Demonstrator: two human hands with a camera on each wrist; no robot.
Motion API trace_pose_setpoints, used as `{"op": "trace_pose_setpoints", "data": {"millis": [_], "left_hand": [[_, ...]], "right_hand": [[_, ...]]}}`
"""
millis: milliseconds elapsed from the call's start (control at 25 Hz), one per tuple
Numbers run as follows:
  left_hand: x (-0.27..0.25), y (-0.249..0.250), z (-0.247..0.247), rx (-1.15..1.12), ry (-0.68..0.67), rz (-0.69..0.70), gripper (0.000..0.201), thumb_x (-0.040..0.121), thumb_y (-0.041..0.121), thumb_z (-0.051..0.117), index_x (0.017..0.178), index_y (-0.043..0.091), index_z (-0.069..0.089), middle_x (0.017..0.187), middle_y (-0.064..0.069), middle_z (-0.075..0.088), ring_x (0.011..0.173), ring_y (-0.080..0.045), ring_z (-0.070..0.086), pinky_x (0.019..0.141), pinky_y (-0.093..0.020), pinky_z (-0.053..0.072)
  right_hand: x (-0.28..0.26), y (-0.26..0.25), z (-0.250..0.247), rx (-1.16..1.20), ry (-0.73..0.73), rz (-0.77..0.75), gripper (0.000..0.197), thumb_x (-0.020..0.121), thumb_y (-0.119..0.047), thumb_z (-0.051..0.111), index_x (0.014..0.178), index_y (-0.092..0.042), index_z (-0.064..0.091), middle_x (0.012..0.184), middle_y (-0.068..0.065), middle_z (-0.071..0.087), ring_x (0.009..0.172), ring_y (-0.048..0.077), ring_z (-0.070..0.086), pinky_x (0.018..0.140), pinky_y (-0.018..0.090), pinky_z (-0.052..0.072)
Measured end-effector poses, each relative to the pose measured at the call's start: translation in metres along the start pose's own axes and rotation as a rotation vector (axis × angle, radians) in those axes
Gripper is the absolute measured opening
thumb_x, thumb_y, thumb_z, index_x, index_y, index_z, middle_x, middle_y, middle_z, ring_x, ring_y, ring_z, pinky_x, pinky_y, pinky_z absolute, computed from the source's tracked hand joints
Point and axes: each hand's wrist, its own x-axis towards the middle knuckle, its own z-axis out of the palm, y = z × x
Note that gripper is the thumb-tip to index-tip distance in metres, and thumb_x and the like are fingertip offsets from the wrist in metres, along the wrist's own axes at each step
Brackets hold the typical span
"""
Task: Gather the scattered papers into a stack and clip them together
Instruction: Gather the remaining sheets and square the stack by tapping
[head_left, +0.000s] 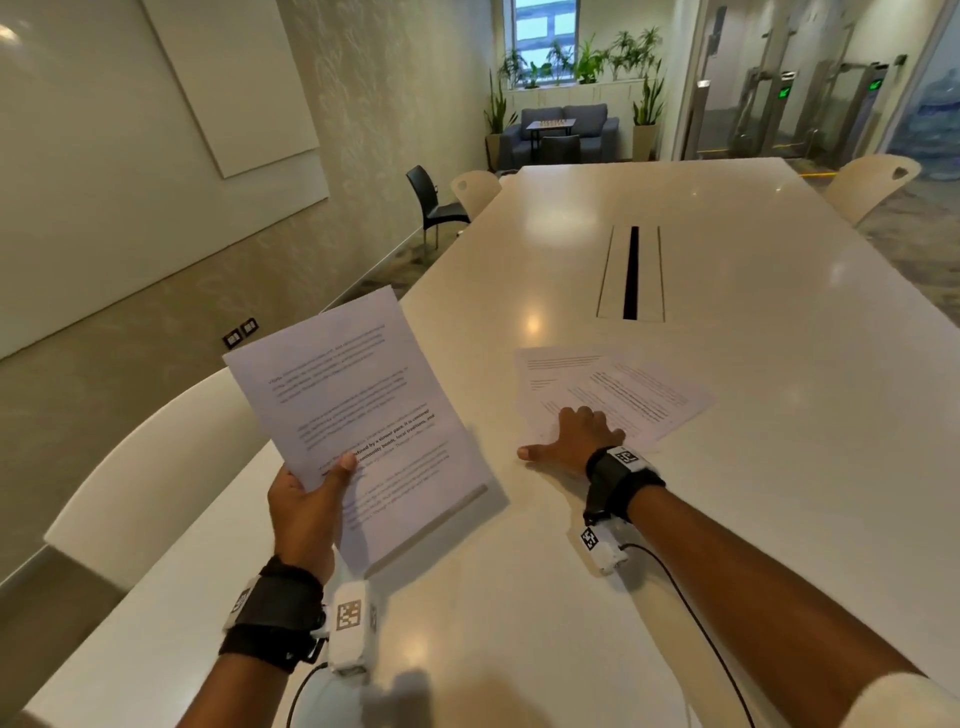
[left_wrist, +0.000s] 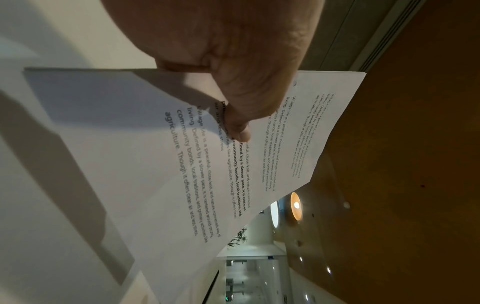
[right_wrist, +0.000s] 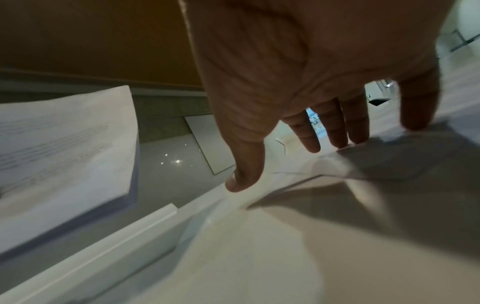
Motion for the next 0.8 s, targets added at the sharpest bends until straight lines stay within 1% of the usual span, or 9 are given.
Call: {"op": "trace_pose_setpoints", "data": {"millis": [120,240,320,440,480,560,640,720,800], "left_hand": [[0.004,-0.01,-0.017,-0.005,0.035,-0.045,0.047,0.102,0.005,0.072,0.146,0.007,0.056,0.128,-0.009,0.073,0.11,-0.028,0.074,0.082,-0.035,0.061],[0.01,-0.02,-0.023,0.004,0.036,-0.078,0.048,0.101,0.006,0.074,0.145,0.009,0.057,0.132,-0.013,0.074,0.116,-0.035,0.074,0.089,-0.046,0.063],[0.014,-0.023,-0.022,0.018,0.027,-0.095,0.046,0.1,0.008,0.076,0.143,0.011,0.059,0.132,-0.015,0.074,0.117,-0.04,0.074,0.095,-0.055,0.063],[0.02,-0.025,-0.015,0.048,-0.015,-0.109,0.043,0.1,0.011,0.076,0.139,0.012,0.059,0.13,-0.017,0.074,0.117,-0.044,0.073,0.1,-0.065,0.061],[0.023,-0.026,-0.013,0.046,-0.027,-0.115,0.042,0.101,0.012,0.076,0.139,0.012,0.058,0.129,-0.018,0.073,0.116,-0.045,0.073,0.099,-0.065,0.061],[0.028,-0.028,-0.009,0.037,-0.05,-0.14,0.04,0.101,0.013,0.076,0.138,0.013,0.059,0.127,-0.018,0.074,0.115,-0.045,0.073,0.097,-0.065,0.062],[0.033,-0.029,-0.004,0.025,-0.091,-0.172,0.039,0.102,0.011,0.075,0.137,0.012,0.059,0.126,-0.018,0.074,0.114,-0.045,0.073,0.095,-0.063,0.063],[0.037,-0.033,0.001,0.004,-0.127,-0.199,0.035,0.102,0.009,0.074,0.133,0.013,0.061,0.124,-0.017,0.076,0.112,-0.045,0.074,0.089,-0.056,0.064],[0.039,-0.034,0.011,-0.002,-0.185,-0.231,0.031,0.102,0.007,0.074,0.13,0.017,0.063,0.12,-0.013,0.077,0.108,-0.042,0.075,0.081,-0.045,0.065]], "right_hand": [[0.004,-0.019,0.011,-0.169,0.024,0.088,0.116,0.069,-0.091,0.062,0.156,-0.017,0.04,0.157,0.014,0.042,0.148,0.037,0.037,0.11,0.064,0.036],[0.011,-0.024,0.012,-0.197,0.039,0.141,0.104,0.074,-0.085,0.064,0.152,-0.018,0.045,0.153,0.011,0.044,0.145,0.035,0.038,0.106,0.063,0.041],[0.014,-0.025,0.01,-0.181,0.045,0.15,0.091,0.082,-0.074,0.066,0.15,-0.018,0.046,0.153,0.01,0.045,0.144,0.034,0.039,0.104,0.063,0.043],[0.016,-0.022,0.007,-0.172,0.106,0.147,0.06,0.096,-0.045,0.066,0.147,-0.017,0.049,0.148,0.009,0.049,0.141,0.033,0.044,0.104,0.062,0.046],[0.016,-0.02,0.006,-0.158,0.12,0.137,0.053,0.097,-0.037,0.066,0.144,-0.017,0.05,0.146,0.01,0.052,0.139,0.033,0.047,0.104,0.061,0.047],[0.015,-0.011,0.0,-0.111,0.136,0.101,0.045,0.096,-0.031,0.069,0.136,-0.016,0.056,0.138,0.011,0.06,0.131,0.035,0.057,0.103,0.056,0.052],[0.009,-0.002,-0.01,-0.009,0.199,0.071,0.031,0.096,-0.021,0.067,0.126,-0.015,0.064,0.125,0.013,0.072,0.113,0.036,0.069,0.093,0.047,0.06],[-0.003,0.004,-0.021,0.051,0.298,0.074,0.033,0.093,-0.011,0.064,0.125,-0.018,0.071,0.116,0.013,0.077,0.103,0.037,0.073,0.084,0.041,0.061],[-0.022,0.004,-0.032,0.107,0.408,0.076,0.042,0.092,-0.006,0.063,0.13,-0.021,0.072,0.116,0.014,0.078,0.101,0.038,0.073,0.078,0.037,0.057]]}}
